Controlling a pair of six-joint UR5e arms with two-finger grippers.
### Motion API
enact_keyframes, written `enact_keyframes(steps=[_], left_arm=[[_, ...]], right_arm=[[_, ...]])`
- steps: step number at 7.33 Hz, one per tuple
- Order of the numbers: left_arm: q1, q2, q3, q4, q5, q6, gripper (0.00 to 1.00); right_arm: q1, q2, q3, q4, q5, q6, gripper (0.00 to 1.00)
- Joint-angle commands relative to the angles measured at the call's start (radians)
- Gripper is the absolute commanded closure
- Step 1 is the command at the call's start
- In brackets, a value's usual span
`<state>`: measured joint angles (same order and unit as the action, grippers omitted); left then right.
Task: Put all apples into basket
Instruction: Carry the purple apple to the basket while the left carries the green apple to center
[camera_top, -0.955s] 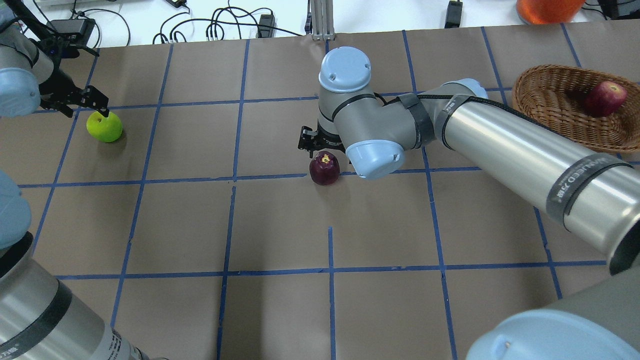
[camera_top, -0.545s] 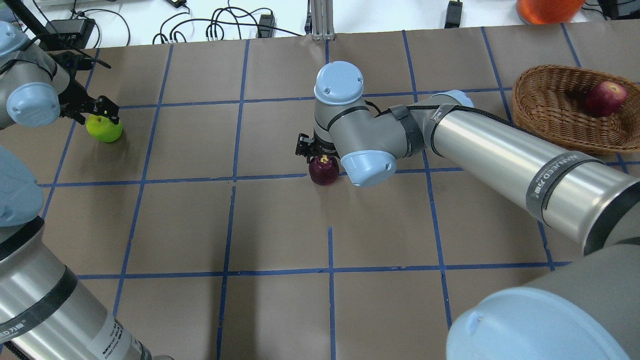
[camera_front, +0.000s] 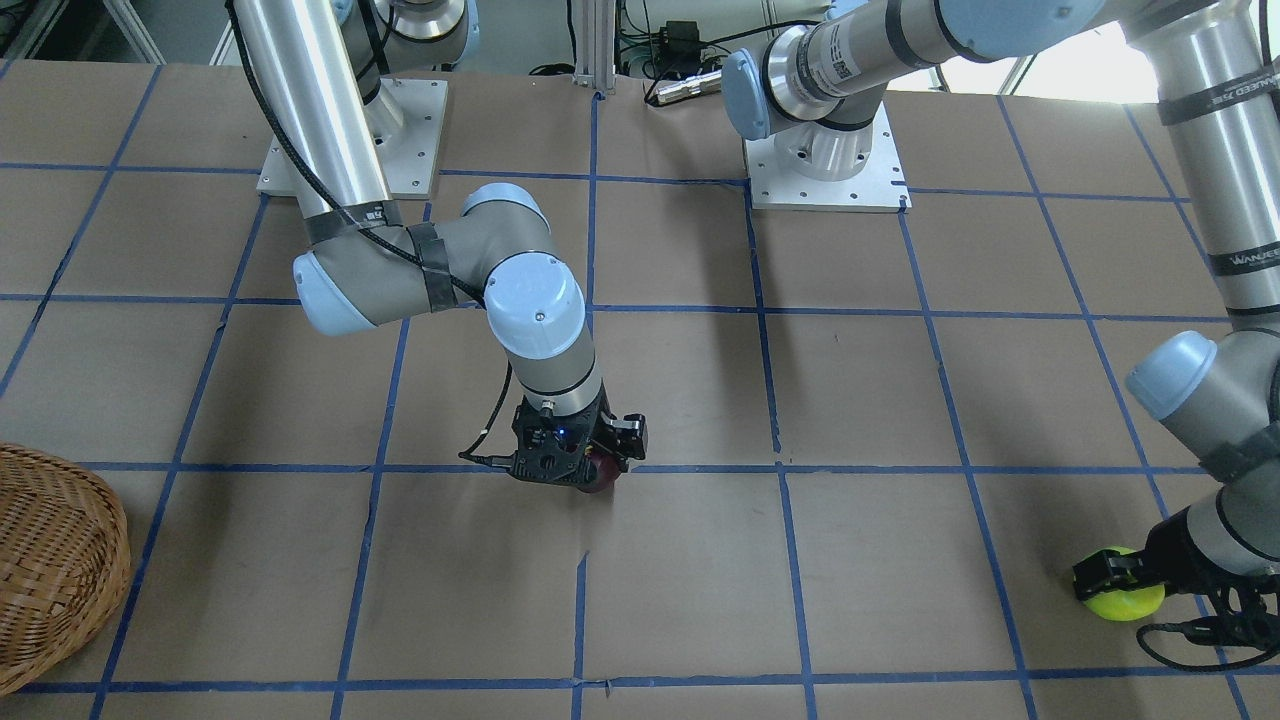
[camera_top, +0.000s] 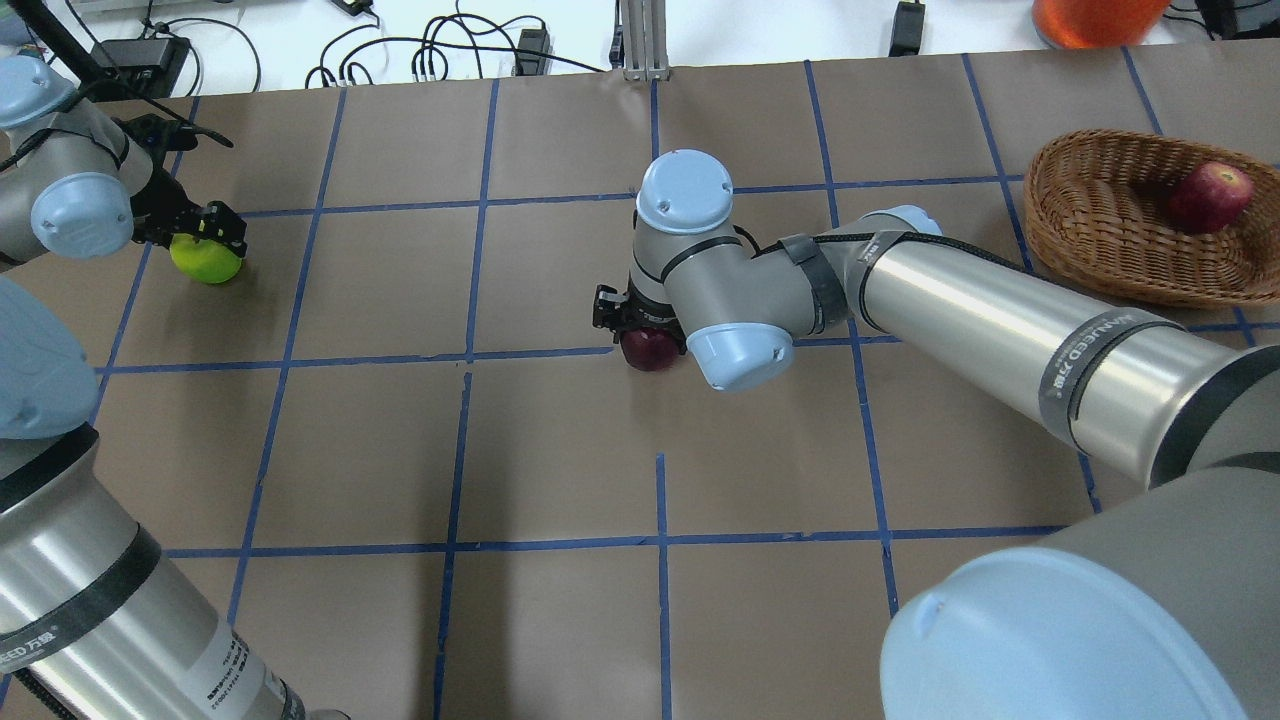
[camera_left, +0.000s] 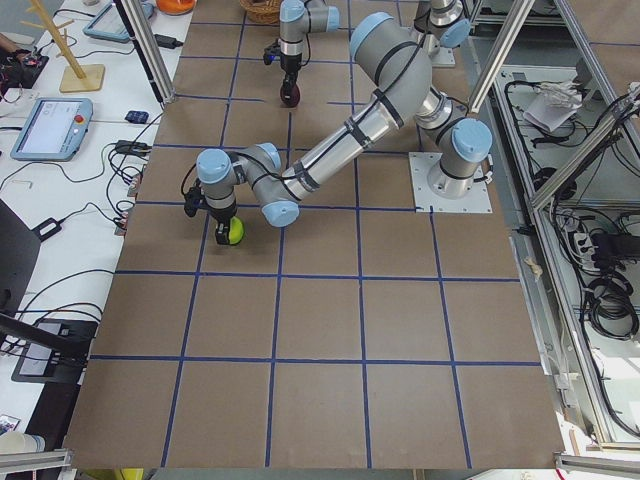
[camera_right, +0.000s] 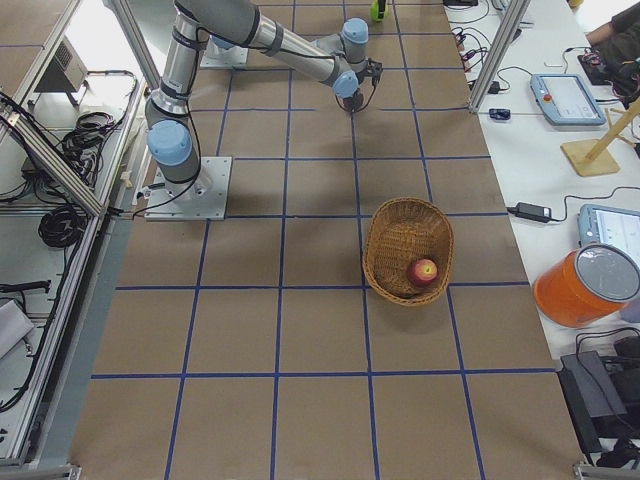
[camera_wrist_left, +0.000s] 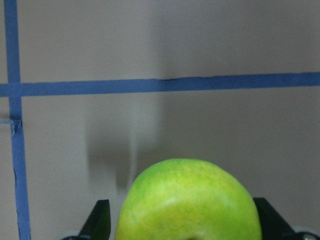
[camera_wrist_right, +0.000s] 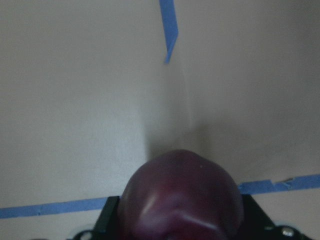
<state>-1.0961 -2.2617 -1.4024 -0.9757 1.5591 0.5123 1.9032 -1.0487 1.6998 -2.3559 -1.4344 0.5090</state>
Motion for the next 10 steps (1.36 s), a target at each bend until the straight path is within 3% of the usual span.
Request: enact_keyframes(steps=[1, 2, 4, 5, 7, 8, 9, 10], left_arm=[[-0.042, 0.100, -0.026, -0.148, -0.008, -0.020, 0.49], [-0.072, 0.179, -0.055, -0.229, -0.010, -0.093, 0.49], [-0.205, 0.307, -0.156, -0.290, -0.037, -0.335, 0.49], [-0.294, 0.339, -0.194, -0.281, -0.040, -0.465, 0.49], [-0.521, 0.334, -0.208, -0.238, -0.097, -0.708, 0.49], [-0.665, 0.308, -0.217, -0.144, -0.099, -0.870, 0.49], [-0.776, 0.272, -0.220, -0.054, -0.096, -0.971, 0.48], [-0.804, 0.237, -0.225, -0.032, -0.099, -0.980, 0.48]], right_arm=[[-0.134, -0.089, -0.087, 0.210, 0.017, -0.183, 1.00], [-0.253, -0.132, -0.135, 0.375, 0.005, -0.346, 1.00], [-0.541, -0.149, -0.227, 0.534, -0.041, -0.720, 1.00], [-0.676, -0.137, -0.256, 0.521, -0.119, -0.929, 1.00], [-0.856, -0.062, -0.276, 0.456, -0.126, -1.181, 1.00], [-0.919, 0.008, -0.272, 0.384, -0.126, -1.281, 0.94], [-0.958, 0.060, -0.279, 0.306, -0.127, -1.387, 0.64], [-0.963, 0.067, -0.284, 0.290, -0.112, -1.389, 0.06]])
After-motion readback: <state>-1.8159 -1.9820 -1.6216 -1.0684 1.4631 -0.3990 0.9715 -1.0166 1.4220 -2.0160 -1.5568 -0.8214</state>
